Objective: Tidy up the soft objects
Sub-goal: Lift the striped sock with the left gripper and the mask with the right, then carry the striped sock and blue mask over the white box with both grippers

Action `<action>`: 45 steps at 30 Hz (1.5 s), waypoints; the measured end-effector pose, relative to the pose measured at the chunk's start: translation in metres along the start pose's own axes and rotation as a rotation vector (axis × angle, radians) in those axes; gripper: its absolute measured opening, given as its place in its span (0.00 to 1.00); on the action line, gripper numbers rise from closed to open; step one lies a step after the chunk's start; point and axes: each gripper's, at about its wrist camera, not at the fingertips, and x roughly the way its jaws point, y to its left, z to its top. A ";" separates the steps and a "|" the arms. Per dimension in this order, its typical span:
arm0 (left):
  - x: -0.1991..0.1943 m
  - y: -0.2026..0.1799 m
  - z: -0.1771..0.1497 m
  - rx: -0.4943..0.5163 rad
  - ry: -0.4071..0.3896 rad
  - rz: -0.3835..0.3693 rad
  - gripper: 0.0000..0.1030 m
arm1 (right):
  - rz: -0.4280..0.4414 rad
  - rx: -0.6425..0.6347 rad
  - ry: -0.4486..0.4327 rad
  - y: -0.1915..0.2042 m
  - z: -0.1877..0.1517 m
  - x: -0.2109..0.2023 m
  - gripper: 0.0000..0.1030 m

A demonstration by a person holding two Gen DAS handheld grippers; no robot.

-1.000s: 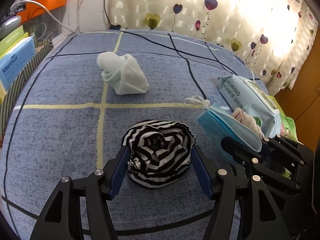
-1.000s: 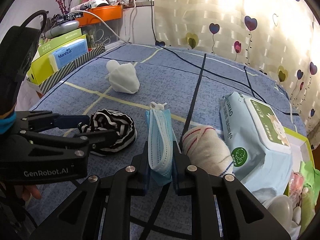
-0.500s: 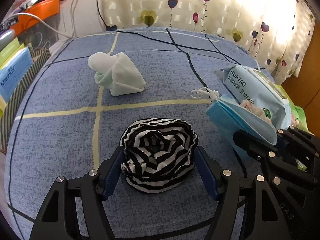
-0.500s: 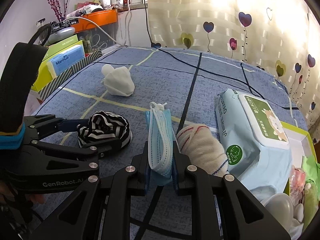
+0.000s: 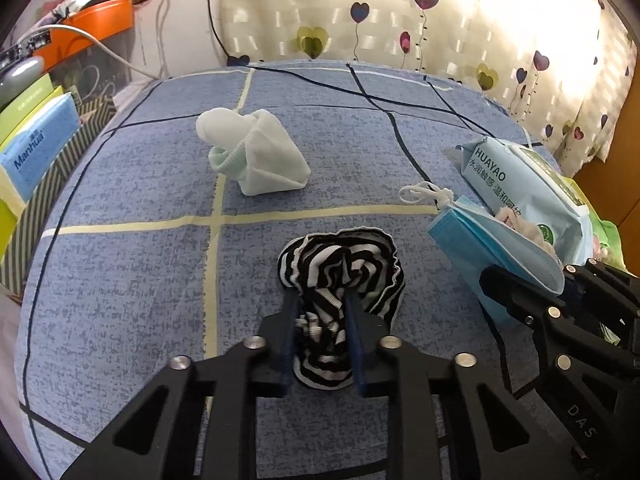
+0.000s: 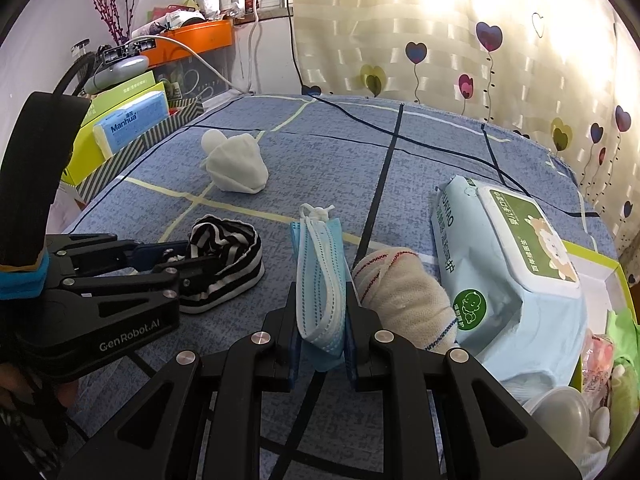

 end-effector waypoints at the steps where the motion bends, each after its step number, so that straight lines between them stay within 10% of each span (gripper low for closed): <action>1: 0.000 0.000 0.000 -0.001 0.000 -0.001 0.17 | -0.001 0.000 0.000 0.000 0.000 0.000 0.17; 45: -0.085 -0.045 0.012 0.043 -0.165 -0.117 0.14 | -0.075 -0.007 -0.114 -0.015 0.011 -0.075 0.18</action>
